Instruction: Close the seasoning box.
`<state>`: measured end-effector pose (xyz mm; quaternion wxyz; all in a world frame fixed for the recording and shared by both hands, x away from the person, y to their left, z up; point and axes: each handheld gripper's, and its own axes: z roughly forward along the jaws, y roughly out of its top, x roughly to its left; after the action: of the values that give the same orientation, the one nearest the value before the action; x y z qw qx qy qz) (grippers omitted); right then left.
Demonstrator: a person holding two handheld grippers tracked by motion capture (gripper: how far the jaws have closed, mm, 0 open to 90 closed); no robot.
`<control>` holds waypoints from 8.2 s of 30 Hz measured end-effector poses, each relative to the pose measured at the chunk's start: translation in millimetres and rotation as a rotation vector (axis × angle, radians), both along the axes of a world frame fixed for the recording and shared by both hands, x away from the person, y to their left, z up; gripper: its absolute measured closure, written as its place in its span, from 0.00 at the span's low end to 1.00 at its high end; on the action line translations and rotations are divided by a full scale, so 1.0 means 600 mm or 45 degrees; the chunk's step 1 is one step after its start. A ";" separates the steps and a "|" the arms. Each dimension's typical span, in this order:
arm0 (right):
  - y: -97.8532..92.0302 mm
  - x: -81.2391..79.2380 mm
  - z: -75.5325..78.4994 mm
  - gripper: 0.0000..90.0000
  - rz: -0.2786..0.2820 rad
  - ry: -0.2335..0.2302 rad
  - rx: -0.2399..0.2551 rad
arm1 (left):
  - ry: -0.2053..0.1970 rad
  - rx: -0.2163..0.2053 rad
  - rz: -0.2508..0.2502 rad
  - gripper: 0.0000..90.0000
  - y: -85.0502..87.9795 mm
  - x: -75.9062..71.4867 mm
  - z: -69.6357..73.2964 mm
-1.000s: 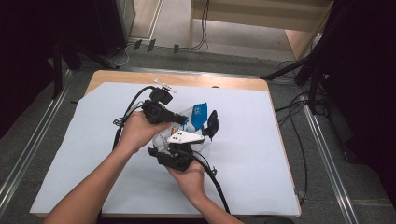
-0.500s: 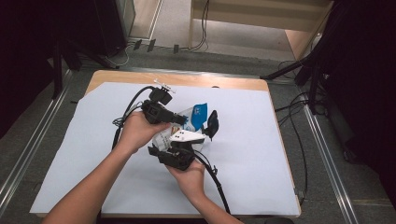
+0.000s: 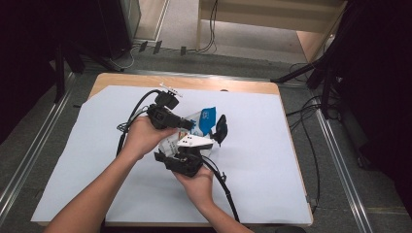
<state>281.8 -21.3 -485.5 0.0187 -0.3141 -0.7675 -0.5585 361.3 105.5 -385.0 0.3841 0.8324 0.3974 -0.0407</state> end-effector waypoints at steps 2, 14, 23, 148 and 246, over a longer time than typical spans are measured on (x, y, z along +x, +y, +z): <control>0.000 0.001 0.000 0.82 0.000 -0.001 -0.003 | -0.003 0.000 0.000 0.96 0.000 0.000 0.000; -0.001 0.003 0.000 0.80 0.005 0.016 0.002 | -0.003 -0.007 0.000 0.96 0.000 0.001 0.000; -0.002 0.004 0.000 0.80 0.003 0.021 0.005 | 0.002 -0.006 0.006 0.96 0.000 0.002 -0.001; 0.000 0.009 0.005 0.78 0.006 0.028 0.013 | 0.008 0.011 0.016 0.95 -0.005 0.006 0.002; 0.000 0.012 0.004 0.79 0.033 0.050 0.026 | 0.014 -0.009 0.017 0.94 -0.008 0.005 0.002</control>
<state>289.1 -21.4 -482.8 0.0442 -0.3148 -0.7654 -0.5596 364.5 100.6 -383.7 0.3852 0.8281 0.4050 -0.0442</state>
